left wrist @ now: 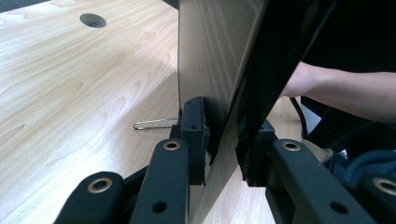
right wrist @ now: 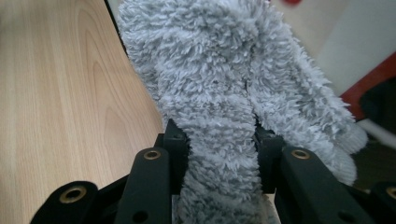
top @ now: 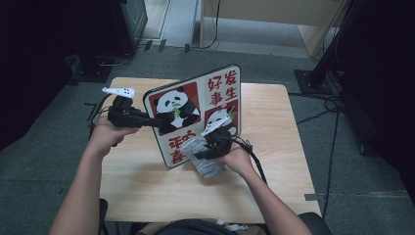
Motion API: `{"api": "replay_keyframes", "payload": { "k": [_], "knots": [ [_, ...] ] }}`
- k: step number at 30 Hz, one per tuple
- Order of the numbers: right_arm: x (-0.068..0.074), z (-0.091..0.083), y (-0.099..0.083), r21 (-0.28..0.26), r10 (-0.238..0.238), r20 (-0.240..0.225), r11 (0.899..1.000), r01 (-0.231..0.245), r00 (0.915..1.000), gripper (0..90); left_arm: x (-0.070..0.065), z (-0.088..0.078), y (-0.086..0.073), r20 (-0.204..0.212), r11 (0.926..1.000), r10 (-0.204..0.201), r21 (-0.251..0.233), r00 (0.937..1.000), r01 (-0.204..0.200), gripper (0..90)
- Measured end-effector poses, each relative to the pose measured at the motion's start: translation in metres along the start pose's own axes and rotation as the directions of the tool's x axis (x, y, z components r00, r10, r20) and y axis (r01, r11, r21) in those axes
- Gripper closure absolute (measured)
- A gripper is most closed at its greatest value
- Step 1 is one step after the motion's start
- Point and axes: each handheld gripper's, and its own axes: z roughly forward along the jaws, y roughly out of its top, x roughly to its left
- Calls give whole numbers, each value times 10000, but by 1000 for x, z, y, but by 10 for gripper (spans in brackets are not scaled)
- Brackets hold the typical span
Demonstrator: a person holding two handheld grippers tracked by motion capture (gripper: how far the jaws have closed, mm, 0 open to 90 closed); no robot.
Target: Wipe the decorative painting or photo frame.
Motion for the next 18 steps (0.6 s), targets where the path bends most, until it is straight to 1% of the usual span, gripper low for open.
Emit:
{"api": "replay_keyframes", "payload": {
  "k": [3, 6, 10, 13, 14, 18],
  "knots": [
    [-1, 3, -2, 99, 44, -61, 9999, -43, 10000, 669, 0, 0, 0, -1, 10000, -7, 0, 10000, 7, 754],
    [-2, 4, -4, 52, 103, -116, 9999, -102, 9999, 670, 0, 0, 0, 2, 10000, -12, 7, 10000, 12, 753],
    [-3, 6, -7, 19, 303, -262, 9995, -303, 9992, 670, 0, 0, 0, 13, 10000, -27, -11, 10000, 27, 752],
    [-1, 3, -5, 148, 398, -224, 9991, -394, 9990, 674, 0, 0, 0, 2, 10000, -33, -15, 10000, 33, 752],
    [-1, 2, -5, 173, 331, -191, 9993, -328, 9993, 677, 0, 0, 0, -16, 10000, -38, -21, 10000, 38, 752],
    [3, -6, -1, 236, 335, -151, 9992, -332, 9993, 686, 1, 0, 0, -22, 10000, -39, -36, 10000, 39, 752]
  ]
}}
